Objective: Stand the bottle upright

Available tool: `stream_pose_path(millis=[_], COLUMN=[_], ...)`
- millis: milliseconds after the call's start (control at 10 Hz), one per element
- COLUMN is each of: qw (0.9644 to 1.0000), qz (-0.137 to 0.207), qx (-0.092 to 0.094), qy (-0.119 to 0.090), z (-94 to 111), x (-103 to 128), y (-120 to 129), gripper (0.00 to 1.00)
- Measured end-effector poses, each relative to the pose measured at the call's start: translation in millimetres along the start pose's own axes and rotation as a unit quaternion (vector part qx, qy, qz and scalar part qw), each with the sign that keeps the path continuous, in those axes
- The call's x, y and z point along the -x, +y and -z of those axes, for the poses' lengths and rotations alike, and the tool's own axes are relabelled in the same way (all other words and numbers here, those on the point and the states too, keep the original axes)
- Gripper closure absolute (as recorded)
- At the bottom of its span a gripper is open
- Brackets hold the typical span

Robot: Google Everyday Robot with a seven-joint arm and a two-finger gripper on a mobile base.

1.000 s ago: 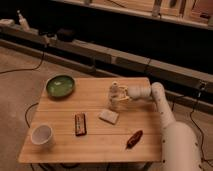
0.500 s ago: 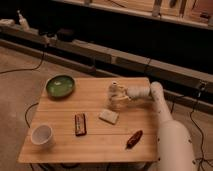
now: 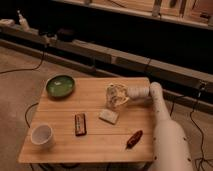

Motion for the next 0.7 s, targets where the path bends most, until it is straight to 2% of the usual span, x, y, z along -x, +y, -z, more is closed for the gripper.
stream_pose_path(millis=[100, 200, 300, 400, 500, 600, 700], qw=[0.9999, 0.9992, 0.9968, 0.9913, 0.9834, 0.9721, 0.9593], qz=[0.000, 0.007, 0.017, 0.028, 0.040, 0.052, 0.064], qx=[0.001, 0.002, 0.008, 0.016, 0.025, 0.033, 0.035], qy=[0.013, 0.040, 0.077, 0.128, 0.175, 0.226, 0.273], z=[2, 5, 9, 16, 23, 32, 41], x=[-3, -8, -14, -20, -23, -24, -23], y=[-1, -2, -4, -5, -6, -8, -12], gripper=[0.20, 0.20, 0.20, 0.20, 0.20, 0.20, 0.20])
